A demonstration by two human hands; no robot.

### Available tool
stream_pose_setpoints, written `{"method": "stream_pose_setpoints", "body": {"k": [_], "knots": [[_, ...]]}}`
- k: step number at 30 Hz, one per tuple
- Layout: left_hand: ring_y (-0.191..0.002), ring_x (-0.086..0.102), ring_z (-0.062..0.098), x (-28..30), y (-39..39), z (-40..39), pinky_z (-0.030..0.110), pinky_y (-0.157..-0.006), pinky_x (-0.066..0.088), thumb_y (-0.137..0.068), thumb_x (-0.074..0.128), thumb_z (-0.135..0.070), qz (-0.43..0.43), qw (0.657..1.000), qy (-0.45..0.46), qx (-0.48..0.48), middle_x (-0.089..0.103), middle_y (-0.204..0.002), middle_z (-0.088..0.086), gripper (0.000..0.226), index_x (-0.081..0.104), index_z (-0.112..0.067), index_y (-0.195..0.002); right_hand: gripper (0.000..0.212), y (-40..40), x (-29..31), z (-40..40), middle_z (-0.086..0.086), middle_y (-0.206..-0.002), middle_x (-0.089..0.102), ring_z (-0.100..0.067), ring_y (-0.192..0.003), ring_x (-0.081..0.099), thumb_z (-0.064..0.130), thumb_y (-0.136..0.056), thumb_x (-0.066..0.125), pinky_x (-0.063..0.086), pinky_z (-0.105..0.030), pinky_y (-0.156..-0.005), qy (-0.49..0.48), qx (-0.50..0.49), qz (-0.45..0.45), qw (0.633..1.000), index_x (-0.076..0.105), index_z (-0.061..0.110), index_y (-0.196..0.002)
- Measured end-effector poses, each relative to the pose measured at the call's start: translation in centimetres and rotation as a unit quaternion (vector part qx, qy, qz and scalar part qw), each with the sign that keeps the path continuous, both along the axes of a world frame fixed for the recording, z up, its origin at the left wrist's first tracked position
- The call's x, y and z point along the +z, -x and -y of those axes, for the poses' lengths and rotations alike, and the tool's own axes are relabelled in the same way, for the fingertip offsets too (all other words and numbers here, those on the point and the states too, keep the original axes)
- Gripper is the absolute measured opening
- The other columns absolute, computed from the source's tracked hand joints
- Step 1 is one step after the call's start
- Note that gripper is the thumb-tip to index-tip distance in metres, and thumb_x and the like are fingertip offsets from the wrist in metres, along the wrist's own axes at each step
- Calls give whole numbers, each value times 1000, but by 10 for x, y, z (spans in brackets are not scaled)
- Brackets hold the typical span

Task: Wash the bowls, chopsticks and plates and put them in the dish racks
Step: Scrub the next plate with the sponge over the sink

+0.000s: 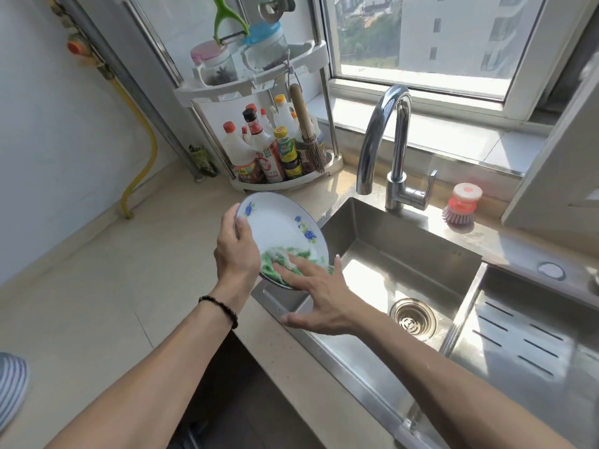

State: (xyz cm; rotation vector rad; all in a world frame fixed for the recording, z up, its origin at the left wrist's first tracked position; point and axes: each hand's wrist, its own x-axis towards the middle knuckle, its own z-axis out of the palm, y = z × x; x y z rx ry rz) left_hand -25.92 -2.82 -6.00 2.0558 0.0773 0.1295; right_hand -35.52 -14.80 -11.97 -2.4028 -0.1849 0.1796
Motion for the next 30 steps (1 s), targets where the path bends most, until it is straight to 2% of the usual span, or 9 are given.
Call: {"method": "stream_pose_setpoints", "body": {"k": [5, 10, 14, 18, 22, 24, 26, 28, 30], "knots": [[-121, 57, 19, -1, -3, 0, 43, -105, 49, -108, 34, -33, -13, 1000, 19, 13, 60, -129, -3, 38, 52, -28, -141, 86, 5, 4, -3, 8, -168, 4, -17, -154, 6, 62, -86, 62, -18, -60, -117, -25, -1, 4, 1000, 18, 42, -157], [-117, 60, 15, 1, -3, -3, 41, -104, 50, -108, 35, -32, -14, 998, 22, -56, 63, -126, -6, 36, 52, -29, -139, 89, 6, -5, 21, 5, -168, 4, -16, -154, 7, 50, -88, 65, -18, -62, -117, 43, -27, 2, 999, 10, 42, -158], [-122, 54, 17, -2, 0, 2, 38, -107, 47, -109, 32, -32, -14, 1000, 15, -1, 58, -137, 0, 39, 48, -27, -144, 80, 7, 3, 2, 4, -167, 17, -15, -152, 13, 45, -88, 69, -18, -58, -118, -64, 12, 15, 998, 27, 40, -155], [-120, 58, 21, -5, -2, -6, 47, -103, 50, -108, 32, -34, -43, 998, 25, -25, 59, -132, -1, 40, 47, -30, -144, 80, -1, -9, 30, 2, -165, 24, -16, -152, 18, 37, -86, 69, -16, -60, -118, 6, -35, 14, 999, 28, 40, -155], [-119, 58, 24, -4, -1, -3, 48, -102, 51, -106, 34, -35, -42, 999, 30, 6, 61, -129, 0, 39, 52, -30, -140, 72, 9, -6, 4, -1, -161, 32, -20, -147, 24, 27, -87, 65, -9, -59, -120, -60, -21, 44, 997, 37, 40, -152], [-111, 64, 25, -1, -3, -11, 49, -90, 58, -106, 34, -36, -82, 995, 36, -32, 64, -125, 0, 36, 54, -32, -135, 68, 13, -10, 8, 2, -160, 35, -19, -146, 26, 22, -91, 66, -9, -60, -120, -27, -7, 77, 997, 39, 43, -150], [-91, 69, 22, 10, -6, -22, 38, -58, 59, -108, 34, -33, -155, 984, 46, -74, 68, -114, 0, 30, 55, -32, -129, 65, 14, -18, 24, 0, -158, 40, -23, -146, 32, 23, -93, 67, -9, -61, -120, 39, -28, 116, 992, 41, 39, -150], [-85, 69, 24, 18, -11, -31, 33, -50, 55, -108, 37, -33, -219, 969, 69, -96, 70, -114, 4, 29, 57, -28, -127, 66, 13, -27, 30, -7, -142, 58, -29, -131, 53, 17, -85, 76, 7, -67, -116, 108, -39, 187, 976, 51, 31, -145], [-91, 67, 27, 22, -10, -33, 37, -60, 57, -106, 43, -34, -251, 959, 110, -76, 69, -120, 9, 27, 58, -26, -127, 60, 11, -30, 22, -8, -112, 72, -30, -104, 67, 12, -75, 83, 27, -71, -109, 164, -45, 240, 956, 64, 25, -131]]}}
